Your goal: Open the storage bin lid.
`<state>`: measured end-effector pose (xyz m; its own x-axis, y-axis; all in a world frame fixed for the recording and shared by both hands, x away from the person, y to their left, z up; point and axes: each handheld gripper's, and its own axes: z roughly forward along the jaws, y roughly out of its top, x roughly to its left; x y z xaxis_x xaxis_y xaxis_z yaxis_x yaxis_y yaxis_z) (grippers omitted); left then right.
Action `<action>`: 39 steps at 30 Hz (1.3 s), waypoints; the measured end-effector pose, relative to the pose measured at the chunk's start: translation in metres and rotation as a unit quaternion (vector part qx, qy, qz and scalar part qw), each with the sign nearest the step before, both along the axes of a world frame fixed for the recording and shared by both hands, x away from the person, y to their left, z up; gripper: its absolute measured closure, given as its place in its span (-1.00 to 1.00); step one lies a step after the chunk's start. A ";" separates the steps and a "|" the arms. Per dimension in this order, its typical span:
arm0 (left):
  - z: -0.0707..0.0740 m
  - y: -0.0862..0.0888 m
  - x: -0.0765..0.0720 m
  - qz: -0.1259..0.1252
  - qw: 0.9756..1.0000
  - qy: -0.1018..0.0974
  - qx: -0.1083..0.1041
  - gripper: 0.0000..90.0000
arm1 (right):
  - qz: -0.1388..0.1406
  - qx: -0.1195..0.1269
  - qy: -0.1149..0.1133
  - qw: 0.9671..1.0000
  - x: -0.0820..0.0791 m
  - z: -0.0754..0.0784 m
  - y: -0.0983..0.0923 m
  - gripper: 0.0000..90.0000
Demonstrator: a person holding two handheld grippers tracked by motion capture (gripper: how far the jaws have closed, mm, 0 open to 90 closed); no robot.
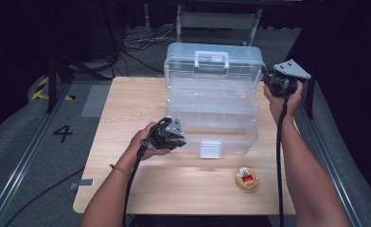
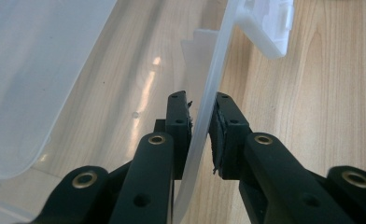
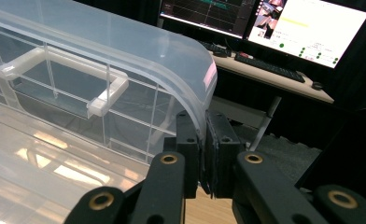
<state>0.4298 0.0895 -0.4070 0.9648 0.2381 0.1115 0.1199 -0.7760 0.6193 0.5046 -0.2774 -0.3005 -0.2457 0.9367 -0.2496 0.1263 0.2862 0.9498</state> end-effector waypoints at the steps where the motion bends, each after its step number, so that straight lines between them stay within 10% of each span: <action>1: 0.000 0.000 0.000 0.000 1.000 0.000 0.000 0.76 | 0.000 0.000 0.000 1.000 0.000 0.000 0.000 0.90; 39: -0.004 0.002 0.003 0.000 1.000 0.016 -0.021 0.75 | 0.001 0.017 0.076 0.997 0.080 0.008 -0.001 0.90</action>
